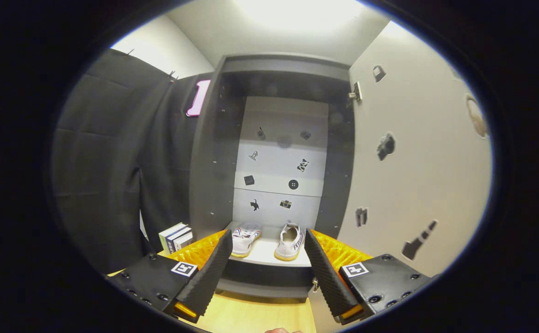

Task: Open the shoe cabinet door, grab the shoes and put them into the shoe cabinet, then close the shoe cabinet door.

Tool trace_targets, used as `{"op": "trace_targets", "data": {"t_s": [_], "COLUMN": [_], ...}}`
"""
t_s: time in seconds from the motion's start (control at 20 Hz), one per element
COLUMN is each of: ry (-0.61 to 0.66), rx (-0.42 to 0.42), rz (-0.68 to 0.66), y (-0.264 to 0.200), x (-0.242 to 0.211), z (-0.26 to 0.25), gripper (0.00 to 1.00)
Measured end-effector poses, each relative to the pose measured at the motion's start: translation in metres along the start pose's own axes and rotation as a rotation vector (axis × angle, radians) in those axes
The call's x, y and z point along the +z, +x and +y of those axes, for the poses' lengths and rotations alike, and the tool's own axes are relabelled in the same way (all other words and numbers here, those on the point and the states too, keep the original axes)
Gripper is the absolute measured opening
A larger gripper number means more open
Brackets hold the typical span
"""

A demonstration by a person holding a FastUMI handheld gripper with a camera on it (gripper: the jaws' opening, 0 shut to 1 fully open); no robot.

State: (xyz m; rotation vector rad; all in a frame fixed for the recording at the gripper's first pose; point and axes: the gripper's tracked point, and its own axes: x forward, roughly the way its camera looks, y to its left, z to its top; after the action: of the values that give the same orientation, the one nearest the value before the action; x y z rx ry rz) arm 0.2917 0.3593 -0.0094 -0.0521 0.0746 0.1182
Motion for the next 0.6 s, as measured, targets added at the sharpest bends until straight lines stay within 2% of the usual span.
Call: {"op": "trace_targets", "data": {"t_s": [0.15, 0.35, 0.6], "ry": [-0.031, -0.003, 0.049], "rx": [0.027, -0.009, -0.085], "rz": [-0.053, -0.002, -0.01], "y": [-0.055, -0.127, -0.184], "x": [0.005, -0.008, -0.007], "z": [-0.013, -0.042, -0.091], "gripper": [0.98, 0.98, 0.98]}}
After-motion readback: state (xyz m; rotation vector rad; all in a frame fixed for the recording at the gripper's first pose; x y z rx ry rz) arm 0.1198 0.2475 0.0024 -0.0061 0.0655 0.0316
